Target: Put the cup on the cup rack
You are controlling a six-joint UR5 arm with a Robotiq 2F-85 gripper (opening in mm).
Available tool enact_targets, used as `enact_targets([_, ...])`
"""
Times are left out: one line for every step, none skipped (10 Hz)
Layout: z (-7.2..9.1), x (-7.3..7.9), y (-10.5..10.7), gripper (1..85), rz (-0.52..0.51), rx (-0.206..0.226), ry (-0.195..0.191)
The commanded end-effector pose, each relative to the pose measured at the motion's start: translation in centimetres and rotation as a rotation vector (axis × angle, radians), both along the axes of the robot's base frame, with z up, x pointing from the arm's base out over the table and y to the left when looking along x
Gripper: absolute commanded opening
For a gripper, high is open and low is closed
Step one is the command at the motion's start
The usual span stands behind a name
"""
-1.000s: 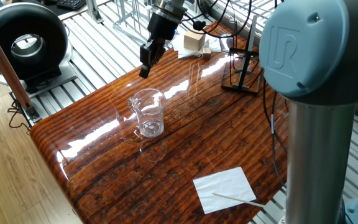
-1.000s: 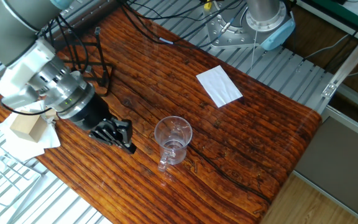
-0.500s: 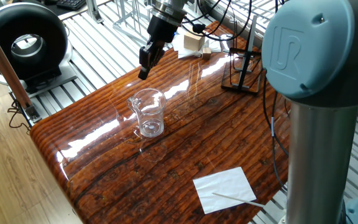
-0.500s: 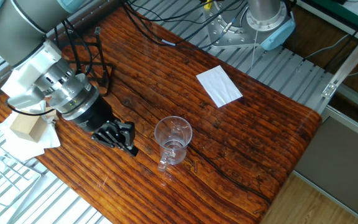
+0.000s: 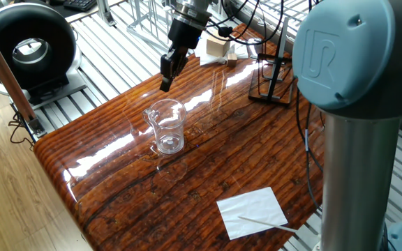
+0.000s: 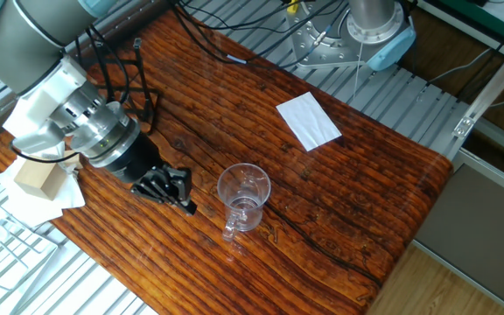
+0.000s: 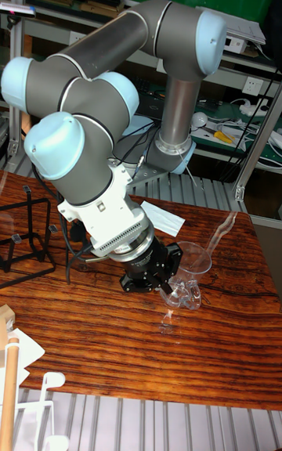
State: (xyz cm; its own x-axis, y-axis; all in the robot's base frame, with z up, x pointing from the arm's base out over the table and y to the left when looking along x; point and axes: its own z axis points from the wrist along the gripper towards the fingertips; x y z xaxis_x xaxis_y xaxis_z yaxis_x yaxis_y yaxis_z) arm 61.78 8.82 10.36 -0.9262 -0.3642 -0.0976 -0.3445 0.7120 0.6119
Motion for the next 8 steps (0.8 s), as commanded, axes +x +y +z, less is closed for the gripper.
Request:
enact_targets([0.3,-0.6,-0.1,1.0,0.019,0.007,0.014])
enact_targets([0.4,-0.7,-0.1,1.0,0.023,0.010,0.019])
enact_targets([0.5,-0.8,0.0,1.0,0.026,0.011,0.022])
enact_targets([0.4,-1.0,-0.1,1.0,0.031,0.008,0.026])
enact_targets([0.4,-1.1,-0.2,1.0,0.036,0.007,0.028])
enact_targets([0.6,-1.4,-0.1,1.0,0.041,0.013,0.040])
enact_targets([0.6,-1.6,-0.1,1.0,0.043,0.011,0.046])
enact_targets([0.4,-1.6,-0.4,1.0,0.043,0.000,0.048])
